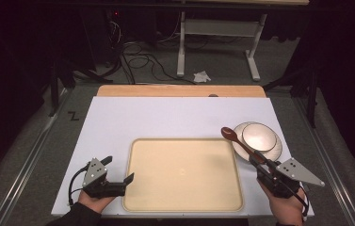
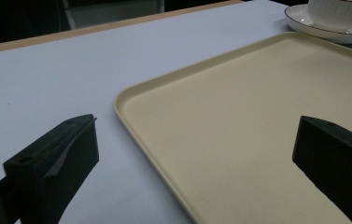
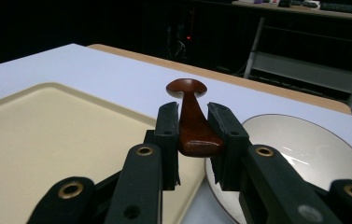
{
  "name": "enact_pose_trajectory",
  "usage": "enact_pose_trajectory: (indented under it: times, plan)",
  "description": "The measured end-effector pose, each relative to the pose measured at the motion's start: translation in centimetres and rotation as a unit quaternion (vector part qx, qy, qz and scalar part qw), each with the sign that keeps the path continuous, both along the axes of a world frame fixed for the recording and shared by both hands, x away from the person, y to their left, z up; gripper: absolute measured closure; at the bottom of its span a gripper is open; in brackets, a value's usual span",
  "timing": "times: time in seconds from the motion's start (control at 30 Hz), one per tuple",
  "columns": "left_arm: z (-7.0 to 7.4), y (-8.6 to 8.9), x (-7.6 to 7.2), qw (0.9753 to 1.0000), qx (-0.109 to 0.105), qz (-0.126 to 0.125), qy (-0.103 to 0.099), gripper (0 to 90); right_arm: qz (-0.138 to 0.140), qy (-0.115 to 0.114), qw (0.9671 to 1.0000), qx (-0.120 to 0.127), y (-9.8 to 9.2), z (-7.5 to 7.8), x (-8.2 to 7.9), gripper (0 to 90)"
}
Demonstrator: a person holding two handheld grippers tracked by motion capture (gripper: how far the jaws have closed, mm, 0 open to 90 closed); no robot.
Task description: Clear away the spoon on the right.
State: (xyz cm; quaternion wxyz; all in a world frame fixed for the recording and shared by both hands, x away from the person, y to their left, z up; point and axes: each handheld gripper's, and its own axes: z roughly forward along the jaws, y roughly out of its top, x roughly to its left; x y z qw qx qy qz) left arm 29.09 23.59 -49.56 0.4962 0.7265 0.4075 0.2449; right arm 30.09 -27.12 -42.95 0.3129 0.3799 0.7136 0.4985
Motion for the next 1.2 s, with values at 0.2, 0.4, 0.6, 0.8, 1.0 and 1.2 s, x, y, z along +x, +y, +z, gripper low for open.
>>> enact_pose_trajectory:
  times: [0.2,0.4,0.6,0.8,1.0,1.2]
  plan:
    - [0.1,0.1,0.0,1.0,-0.003,0.003,-0.006,0.3,0.015,0.002,0.9999,0.001,1.3,-0.3,-0.1,76.8]
    - [0.1,0.1,-0.1,1.0,-0.004,0.0,-0.006,0.3,0.03,0.006,0.9995,-0.005,2.4,-0.6,0.0,76.7]
    - [0.1,0.1,0.0,1.0,-0.003,-0.001,-0.005,0.3,0.04,0.013,0.999,-0.014,3.3,-1.0,0.0,76.7]
    - [0.1,0.0,-0.1,1.0,-0.001,-0.003,-0.006,0.3,0.041,0.018,0.9988,-0.019,3.6,-1.5,0.1,76.7]
    - [0.1,0.0,-0.1,1.0,-0.001,-0.004,-0.005,0.3,0.039,0.032,0.9985,-0.023,3.6,-2.1,0.3,76.7]
    - [0.1,0.0,-0.1,1.0,-0.001,-0.005,-0.005,0.3,0.04,0.035,0.9981,-0.031,3.9,-2.7,0.5,76.7]
